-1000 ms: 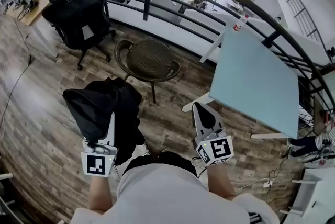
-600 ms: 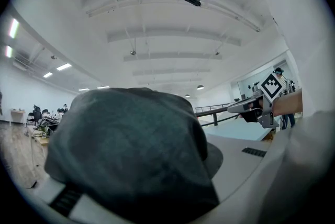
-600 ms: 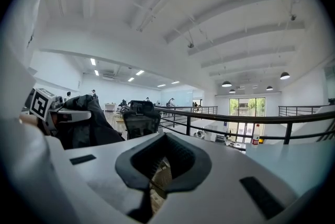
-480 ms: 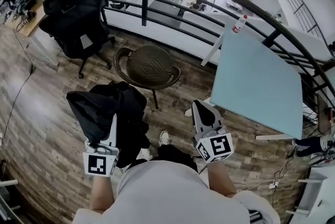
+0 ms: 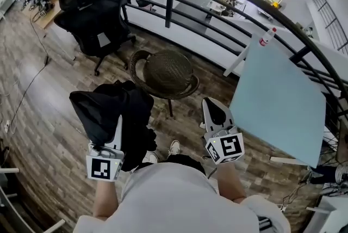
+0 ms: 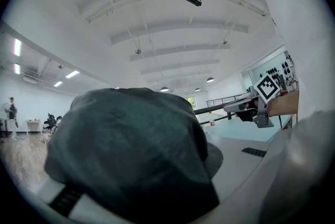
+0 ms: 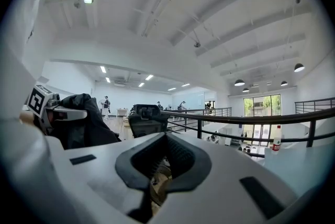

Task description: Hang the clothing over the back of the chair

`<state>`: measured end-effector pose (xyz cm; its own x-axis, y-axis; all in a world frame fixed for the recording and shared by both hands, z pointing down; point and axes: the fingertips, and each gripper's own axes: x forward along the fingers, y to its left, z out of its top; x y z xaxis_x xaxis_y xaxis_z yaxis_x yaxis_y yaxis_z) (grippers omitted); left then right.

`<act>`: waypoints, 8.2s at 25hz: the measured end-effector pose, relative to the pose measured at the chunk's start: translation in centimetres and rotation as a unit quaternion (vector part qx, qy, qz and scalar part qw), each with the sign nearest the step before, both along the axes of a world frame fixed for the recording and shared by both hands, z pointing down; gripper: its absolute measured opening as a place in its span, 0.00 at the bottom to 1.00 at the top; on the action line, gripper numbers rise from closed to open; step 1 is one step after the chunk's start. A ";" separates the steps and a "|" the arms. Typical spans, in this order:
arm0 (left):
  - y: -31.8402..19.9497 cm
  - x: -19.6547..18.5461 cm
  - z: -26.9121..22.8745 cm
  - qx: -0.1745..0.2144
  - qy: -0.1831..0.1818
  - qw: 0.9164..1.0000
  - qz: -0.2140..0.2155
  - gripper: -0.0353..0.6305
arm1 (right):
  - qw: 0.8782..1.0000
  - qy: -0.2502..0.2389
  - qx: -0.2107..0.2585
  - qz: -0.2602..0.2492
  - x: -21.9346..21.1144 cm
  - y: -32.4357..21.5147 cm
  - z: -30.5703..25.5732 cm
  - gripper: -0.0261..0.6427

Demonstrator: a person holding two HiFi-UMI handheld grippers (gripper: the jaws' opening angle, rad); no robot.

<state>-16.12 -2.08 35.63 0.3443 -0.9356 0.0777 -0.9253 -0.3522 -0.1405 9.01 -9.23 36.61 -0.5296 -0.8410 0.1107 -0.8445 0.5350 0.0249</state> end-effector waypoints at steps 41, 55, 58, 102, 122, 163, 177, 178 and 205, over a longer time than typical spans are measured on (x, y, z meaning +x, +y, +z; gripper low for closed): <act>-25.1 6.6 15.0 -0.107 -0.078 0.989 0.066 0.13 | 0.985 -0.007 -0.137 -0.105 -2.4 -8.1 19.7 0.07; -34.7 9.1 24.4 -0.190 -0.127 0.970 0.085 0.13 | 0.984 -0.010 -0.148 -0.096 -0.8 -10.7 22.8 0.07; -35.7 9.1 27.9 -0.220 -0.137 0.963 0.080 0.14 | 0.983 -0.014 -0.156 -0.097 -1.0 -11.2 23.7 0.07; -39.7 8.4 44.6 -0.391 -0.193 0.899 0.025 0.75 | 0.979 0.004 -0.198 -0.041 2.1 -13.6 28.3 0.07; -37.7 8.6 38.6 -0.334 -0.293 0.896 0.019 0.76 | 0.983 -0.006 -0.180 -0.044 1.4 -10.6 26.0 0.07; -18.1 -4.7 11.7 -0.109 -0.040 0.987 -0.114 0.09 | 0.997 0.050 -0.053 -0.036 -7.1 2.4 5.0 0.07; -11.0 -8.8 -2.7 0.010 -0.025 0.996 -0.082 0.09 | 0.999 0.019 0.002 -0.031 -7.8 1.0 -1.5 0.07; -10.8 -8.8 -3.8 0.021 -0.029 0.996 -0.082 0.09 | 0.999 0.015 0.006 -0.030 -7.4 0.7 -2.0 0.07; -1.1 -9.9 -15.0 0.136 -0.023 0.979 -0.150 0.09 | 0.997 -0.037 0.072 0.005 2.0 -4.8 -8.6 0.07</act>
